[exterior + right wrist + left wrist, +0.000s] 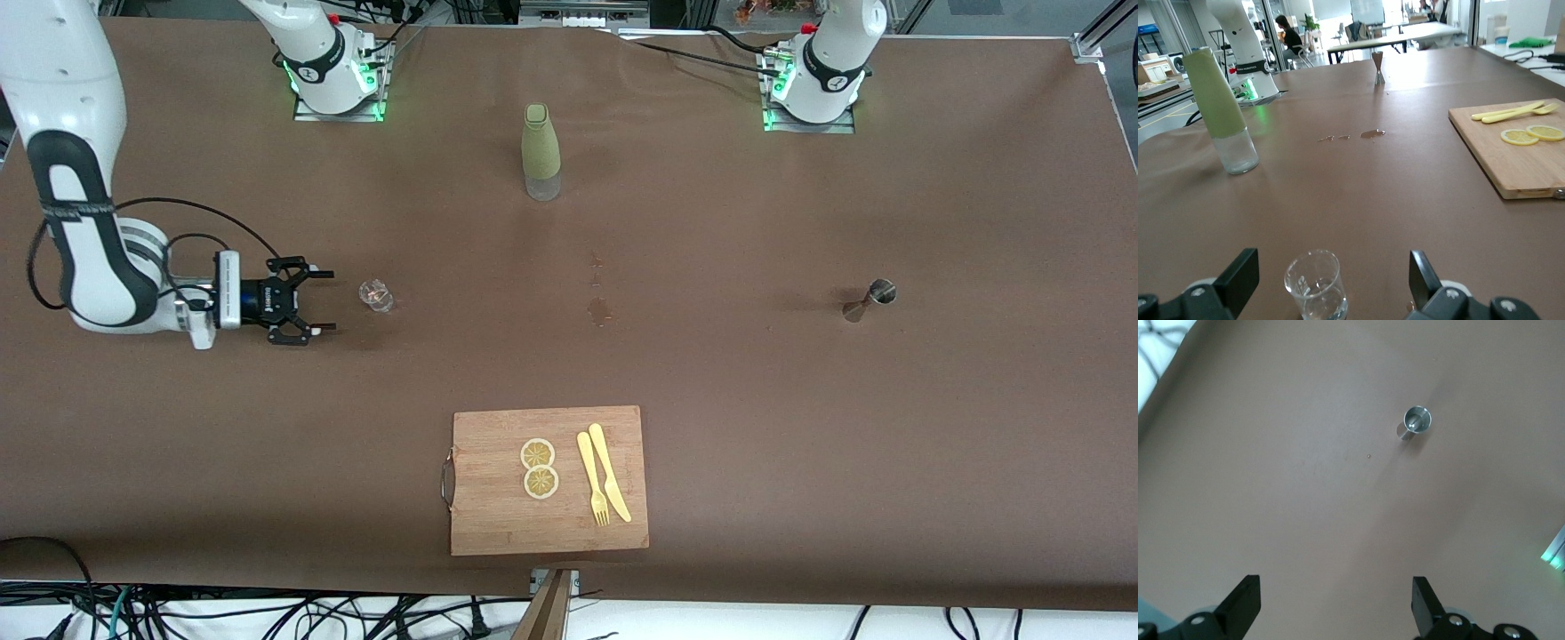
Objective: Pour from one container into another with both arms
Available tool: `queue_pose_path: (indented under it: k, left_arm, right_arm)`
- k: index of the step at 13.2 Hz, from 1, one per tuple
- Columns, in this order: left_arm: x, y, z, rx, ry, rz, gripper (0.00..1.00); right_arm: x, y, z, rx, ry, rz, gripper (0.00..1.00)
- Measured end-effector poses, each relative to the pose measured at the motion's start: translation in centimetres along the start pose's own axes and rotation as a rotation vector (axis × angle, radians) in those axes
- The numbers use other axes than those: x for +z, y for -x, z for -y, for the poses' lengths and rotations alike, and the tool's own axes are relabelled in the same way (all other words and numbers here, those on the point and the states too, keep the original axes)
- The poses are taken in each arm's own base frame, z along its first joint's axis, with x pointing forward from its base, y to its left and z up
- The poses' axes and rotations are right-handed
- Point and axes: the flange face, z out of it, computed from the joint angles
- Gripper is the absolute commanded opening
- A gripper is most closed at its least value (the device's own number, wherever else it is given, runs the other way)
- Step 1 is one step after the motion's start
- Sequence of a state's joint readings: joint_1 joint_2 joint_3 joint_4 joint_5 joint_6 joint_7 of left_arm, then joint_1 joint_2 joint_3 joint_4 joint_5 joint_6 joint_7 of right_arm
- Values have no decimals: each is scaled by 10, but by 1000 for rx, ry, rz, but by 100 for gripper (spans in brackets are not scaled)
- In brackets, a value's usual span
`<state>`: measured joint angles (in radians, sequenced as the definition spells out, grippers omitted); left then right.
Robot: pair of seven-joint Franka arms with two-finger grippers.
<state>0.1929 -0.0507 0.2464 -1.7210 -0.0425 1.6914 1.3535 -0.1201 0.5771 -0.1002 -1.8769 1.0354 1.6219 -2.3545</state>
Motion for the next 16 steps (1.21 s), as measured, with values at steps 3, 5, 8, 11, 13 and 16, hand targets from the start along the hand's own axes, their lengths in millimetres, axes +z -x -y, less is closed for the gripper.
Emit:
queue_pose_path:
  k: [3,5,8,11,13,16]
  left_arm:
    - [-9,-19,-20,-248,34,18,100]
    - [-14,-34,-31,-394,35,50,100]
    - [-20,-62,-54,-611,52,99,100]
    - [-26,-104,-81,-885,59,151,100]
    - [-31,-138,-106,-1022,51,187,100]
    - [-38,-163,-123,-1046,35,185,100]
  right_arm:
    - [-42,-68,-4,118,2,141,100]
    - [-57,-118,-5,210,15,236,100]
    - [-54,-182,-9,321,30,361,100]
    - [-45,-234,-13,460,78,499,100]
    - [-40,-268,-10,581,147,584,100]
    - [-31,-311,4,799,298,695,100]
